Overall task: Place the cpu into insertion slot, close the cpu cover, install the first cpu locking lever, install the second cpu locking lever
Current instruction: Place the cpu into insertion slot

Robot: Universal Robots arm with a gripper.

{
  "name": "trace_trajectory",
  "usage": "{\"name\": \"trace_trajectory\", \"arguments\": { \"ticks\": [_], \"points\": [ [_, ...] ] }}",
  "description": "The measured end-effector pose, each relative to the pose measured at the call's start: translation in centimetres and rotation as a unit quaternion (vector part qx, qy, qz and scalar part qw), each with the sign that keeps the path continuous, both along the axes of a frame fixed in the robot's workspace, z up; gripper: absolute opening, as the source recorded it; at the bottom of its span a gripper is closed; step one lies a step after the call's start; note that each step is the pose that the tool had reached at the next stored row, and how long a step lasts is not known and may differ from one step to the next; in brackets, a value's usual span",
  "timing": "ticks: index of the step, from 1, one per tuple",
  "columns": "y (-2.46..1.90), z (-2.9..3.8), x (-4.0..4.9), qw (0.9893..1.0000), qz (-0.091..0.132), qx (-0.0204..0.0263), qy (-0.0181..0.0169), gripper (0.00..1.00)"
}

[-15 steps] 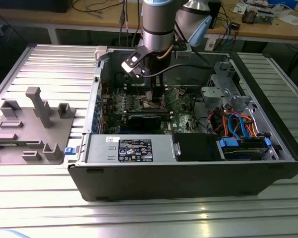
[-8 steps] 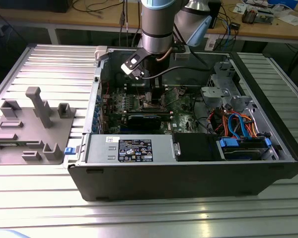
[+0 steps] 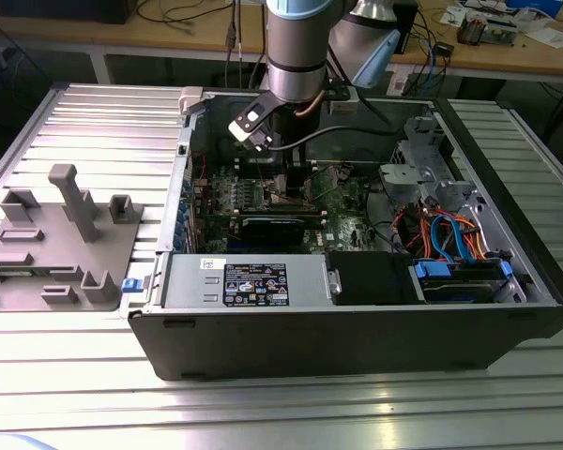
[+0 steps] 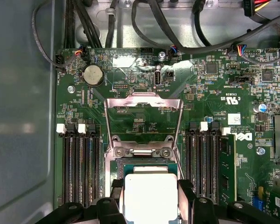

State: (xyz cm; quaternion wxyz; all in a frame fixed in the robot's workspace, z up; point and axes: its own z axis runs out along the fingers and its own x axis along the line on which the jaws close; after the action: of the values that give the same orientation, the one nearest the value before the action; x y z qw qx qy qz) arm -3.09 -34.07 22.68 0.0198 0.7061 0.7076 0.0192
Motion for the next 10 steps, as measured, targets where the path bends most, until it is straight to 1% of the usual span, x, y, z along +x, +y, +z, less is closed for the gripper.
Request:
{"name": "trace_trajectory", "arguments": {
  "ticks": [4,7,8,10],
  "points": [
    [0.02,-0.11,-0.01,1.0,0.0,0.0,0.0,0.54],
    [0.13,-0.21,-0.02,1.0,0.0,-0.0004,-0.0001,0.54],
    [0.18,-0.24,-0.02,1.0,0.0,-0.0014,0.0,0.54],
    [0.3,-0.3,-0.02,1.0,0.0,-0.0051,0.0,0.54]
  ]
}}
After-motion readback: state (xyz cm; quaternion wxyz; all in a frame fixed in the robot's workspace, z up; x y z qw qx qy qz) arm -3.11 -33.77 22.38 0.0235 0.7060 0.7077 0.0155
